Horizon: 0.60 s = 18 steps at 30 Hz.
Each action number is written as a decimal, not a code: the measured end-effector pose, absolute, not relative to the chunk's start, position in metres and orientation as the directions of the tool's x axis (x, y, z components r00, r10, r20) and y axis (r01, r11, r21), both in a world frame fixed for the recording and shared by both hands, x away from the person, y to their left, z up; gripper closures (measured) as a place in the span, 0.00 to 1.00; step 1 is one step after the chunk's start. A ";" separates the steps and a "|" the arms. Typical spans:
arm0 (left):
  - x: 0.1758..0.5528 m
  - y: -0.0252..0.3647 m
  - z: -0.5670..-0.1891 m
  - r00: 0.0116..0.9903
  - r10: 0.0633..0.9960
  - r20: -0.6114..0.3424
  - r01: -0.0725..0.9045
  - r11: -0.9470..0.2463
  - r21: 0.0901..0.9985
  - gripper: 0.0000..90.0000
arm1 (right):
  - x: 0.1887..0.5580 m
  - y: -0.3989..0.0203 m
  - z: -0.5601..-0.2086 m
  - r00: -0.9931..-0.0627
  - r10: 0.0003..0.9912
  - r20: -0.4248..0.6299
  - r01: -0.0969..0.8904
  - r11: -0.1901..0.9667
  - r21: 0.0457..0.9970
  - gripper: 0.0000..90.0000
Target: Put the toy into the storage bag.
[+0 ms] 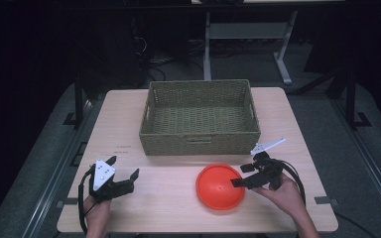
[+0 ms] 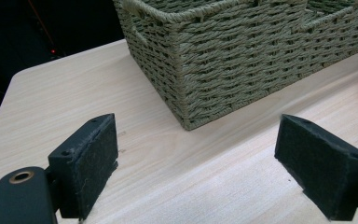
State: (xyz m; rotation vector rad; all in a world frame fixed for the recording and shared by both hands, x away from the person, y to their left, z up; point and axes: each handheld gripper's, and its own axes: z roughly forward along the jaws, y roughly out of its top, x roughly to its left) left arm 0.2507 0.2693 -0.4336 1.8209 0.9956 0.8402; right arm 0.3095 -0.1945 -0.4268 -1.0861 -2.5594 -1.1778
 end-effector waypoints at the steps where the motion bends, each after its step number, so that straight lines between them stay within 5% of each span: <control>1: 0.251 0.269 -0.434 0.452 0.880 0.145 0.291 -0.299 0.909 0.14 | 0.311 -0.194 -0.429 -0.729 0.565 0.386 0.661 0.437 0.609 0.24; 18: 0.251 0.270 -0.434 0.451 0.881 0.144 0.290 -0.297 0.910 0.14 | 0.330 -0.191 -0.455 -0.715 0.590 0.377 0.685 0.481 0.547 0.50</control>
